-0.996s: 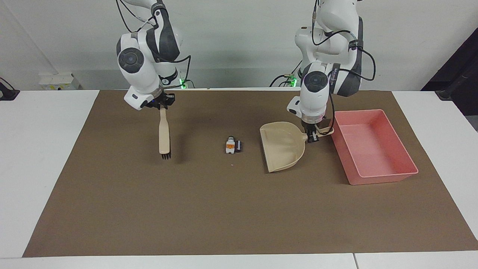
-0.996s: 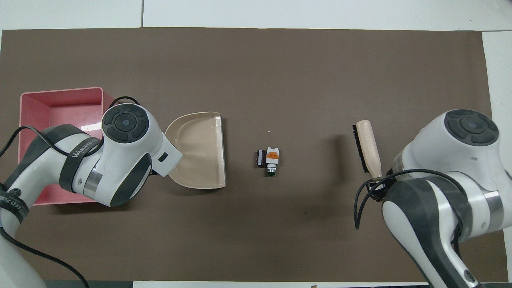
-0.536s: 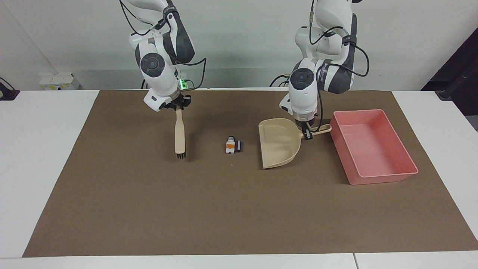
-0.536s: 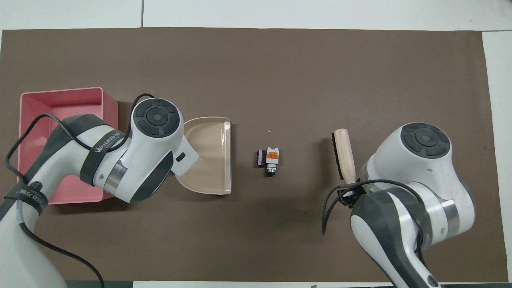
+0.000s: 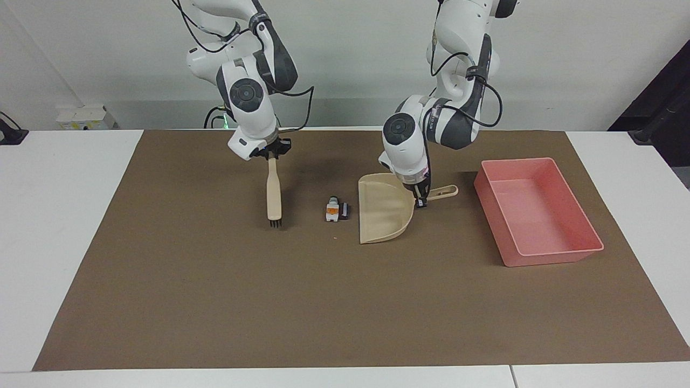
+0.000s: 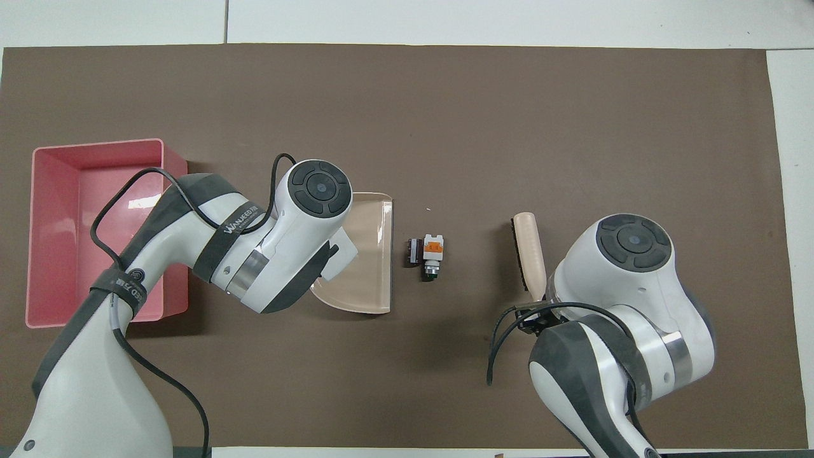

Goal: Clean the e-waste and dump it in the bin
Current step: 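Move the dustpan toward the component while the right gripper brings the brush over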

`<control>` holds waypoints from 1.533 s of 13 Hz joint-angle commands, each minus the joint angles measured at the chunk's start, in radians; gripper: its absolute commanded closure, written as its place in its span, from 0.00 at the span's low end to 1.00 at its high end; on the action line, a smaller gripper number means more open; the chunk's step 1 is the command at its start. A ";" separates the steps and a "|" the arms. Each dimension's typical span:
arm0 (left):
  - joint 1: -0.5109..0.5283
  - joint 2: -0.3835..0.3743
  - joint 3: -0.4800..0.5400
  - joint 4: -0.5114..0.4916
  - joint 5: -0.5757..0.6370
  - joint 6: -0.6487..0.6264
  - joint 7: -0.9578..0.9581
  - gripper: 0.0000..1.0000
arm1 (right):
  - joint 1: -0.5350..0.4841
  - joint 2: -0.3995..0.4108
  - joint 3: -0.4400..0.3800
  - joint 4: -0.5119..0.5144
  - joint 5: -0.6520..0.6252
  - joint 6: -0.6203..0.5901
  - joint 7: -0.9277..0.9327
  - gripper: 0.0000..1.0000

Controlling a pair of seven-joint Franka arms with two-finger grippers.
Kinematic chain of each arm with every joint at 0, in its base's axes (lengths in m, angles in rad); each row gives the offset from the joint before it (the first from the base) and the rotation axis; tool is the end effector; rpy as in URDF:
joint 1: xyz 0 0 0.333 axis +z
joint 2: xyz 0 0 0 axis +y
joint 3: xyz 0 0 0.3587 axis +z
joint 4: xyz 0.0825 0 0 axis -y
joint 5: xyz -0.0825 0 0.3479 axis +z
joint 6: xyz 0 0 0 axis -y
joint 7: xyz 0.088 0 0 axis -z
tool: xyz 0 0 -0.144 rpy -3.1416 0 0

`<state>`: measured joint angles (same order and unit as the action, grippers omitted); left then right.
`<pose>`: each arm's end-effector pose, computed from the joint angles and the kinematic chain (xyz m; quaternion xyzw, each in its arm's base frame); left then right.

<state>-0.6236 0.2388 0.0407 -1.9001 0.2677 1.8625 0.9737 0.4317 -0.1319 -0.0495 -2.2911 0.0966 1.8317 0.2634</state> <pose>0.4751 -0.2789 0.3856 -0.6596 0.7283 0.1585 0.0972 0.3737 0.1619 0.4108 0.9847 0.0394 -0.1695 0.0070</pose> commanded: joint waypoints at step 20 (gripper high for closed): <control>-0.033 0.005 0.010 -0.004 0.038 -0.037 -0.017 1.00 | 0.262 0.277 -0.003 0.136 0.172 0.207 0.269 1.00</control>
<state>-0.6368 0.2409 0.0405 -1.9018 0.2887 1.8468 0.9671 0.6658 0.0848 -0.0498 -2.2042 0.2396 2.0265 0.5049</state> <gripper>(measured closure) 0.674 0.740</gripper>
